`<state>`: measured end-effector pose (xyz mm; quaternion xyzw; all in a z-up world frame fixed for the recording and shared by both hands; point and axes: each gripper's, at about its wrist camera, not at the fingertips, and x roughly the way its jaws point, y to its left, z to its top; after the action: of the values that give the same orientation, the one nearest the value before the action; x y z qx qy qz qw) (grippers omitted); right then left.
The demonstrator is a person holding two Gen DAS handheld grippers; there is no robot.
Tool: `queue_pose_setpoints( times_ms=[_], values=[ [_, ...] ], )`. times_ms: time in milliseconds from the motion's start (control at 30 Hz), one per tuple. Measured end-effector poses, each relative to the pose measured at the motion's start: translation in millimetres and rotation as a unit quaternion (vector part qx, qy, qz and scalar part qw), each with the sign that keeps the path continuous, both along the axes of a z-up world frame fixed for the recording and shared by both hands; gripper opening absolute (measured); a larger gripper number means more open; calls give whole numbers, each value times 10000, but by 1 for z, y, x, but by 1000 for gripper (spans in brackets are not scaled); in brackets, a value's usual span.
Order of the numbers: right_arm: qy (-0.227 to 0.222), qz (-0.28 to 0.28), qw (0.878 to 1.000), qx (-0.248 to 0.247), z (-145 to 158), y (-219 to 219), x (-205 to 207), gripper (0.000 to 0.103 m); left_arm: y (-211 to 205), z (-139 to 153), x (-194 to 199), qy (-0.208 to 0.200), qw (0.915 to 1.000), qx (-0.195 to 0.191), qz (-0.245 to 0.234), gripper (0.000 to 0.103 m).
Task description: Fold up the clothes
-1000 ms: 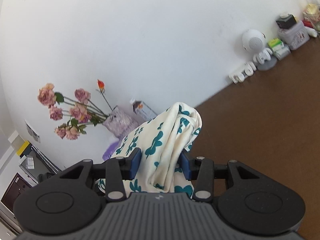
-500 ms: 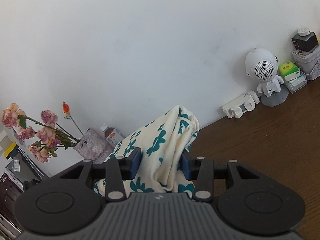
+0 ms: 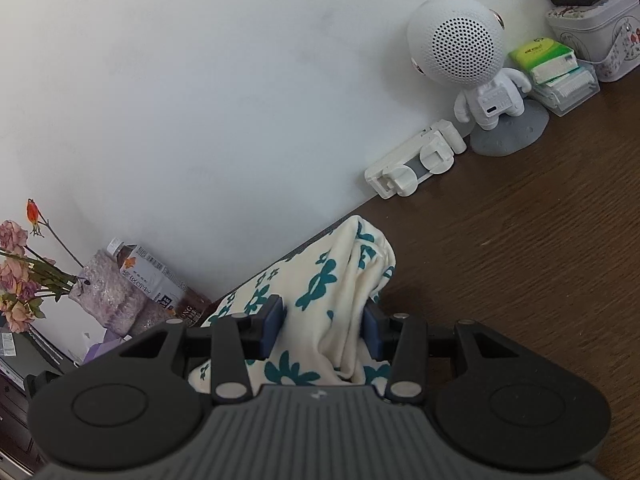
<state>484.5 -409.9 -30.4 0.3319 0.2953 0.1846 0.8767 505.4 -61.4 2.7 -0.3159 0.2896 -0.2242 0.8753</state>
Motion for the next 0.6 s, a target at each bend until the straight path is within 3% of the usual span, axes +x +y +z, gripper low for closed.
queue_pose_setpoints(
  times_ms=[333,467,600],
  values=[
    [118,-92,9999,24,-11,-8,5,46,-12,-14,14,99,9999,34,95,49],
    [175,-140,9997,4,-11,-9,4,51,-12,-13,16,208,9995,174,189,66],
    [-24,-382,9993,3,2,-19,-7,52,4,0,0,-5,9987,310,411,66]
  ],
)
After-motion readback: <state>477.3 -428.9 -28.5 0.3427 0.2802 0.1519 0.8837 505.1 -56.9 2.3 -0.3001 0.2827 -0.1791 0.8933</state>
